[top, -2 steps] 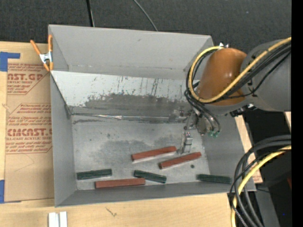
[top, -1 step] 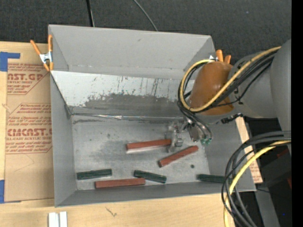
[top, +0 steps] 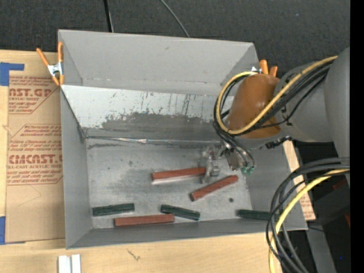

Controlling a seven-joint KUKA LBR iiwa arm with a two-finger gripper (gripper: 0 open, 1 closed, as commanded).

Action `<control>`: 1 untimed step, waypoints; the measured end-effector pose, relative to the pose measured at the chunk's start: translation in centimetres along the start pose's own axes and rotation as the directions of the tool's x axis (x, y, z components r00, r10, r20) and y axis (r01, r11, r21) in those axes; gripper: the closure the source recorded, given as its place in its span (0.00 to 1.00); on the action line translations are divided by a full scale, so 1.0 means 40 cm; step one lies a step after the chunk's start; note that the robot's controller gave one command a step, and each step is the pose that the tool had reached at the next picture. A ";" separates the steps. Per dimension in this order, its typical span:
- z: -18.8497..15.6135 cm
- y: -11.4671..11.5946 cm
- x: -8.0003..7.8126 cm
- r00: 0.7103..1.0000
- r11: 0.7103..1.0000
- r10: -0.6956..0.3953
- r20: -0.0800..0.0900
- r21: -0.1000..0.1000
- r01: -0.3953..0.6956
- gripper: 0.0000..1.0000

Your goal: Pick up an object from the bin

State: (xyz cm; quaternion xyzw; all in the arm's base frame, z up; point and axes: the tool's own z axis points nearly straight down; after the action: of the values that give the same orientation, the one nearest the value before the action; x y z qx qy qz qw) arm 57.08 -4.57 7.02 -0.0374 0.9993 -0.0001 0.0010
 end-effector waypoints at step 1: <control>-0.439 -0.025 0.019 0.999 0.999 0.032 0.006 0.001 -0.032 1.00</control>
Offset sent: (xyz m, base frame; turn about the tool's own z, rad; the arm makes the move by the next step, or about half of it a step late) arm 0.0000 0.0000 0.0000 0.0000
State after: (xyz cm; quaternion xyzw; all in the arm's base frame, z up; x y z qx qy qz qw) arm 56.38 -5.63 24.56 -0.0213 0.9998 -0.0005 0.0042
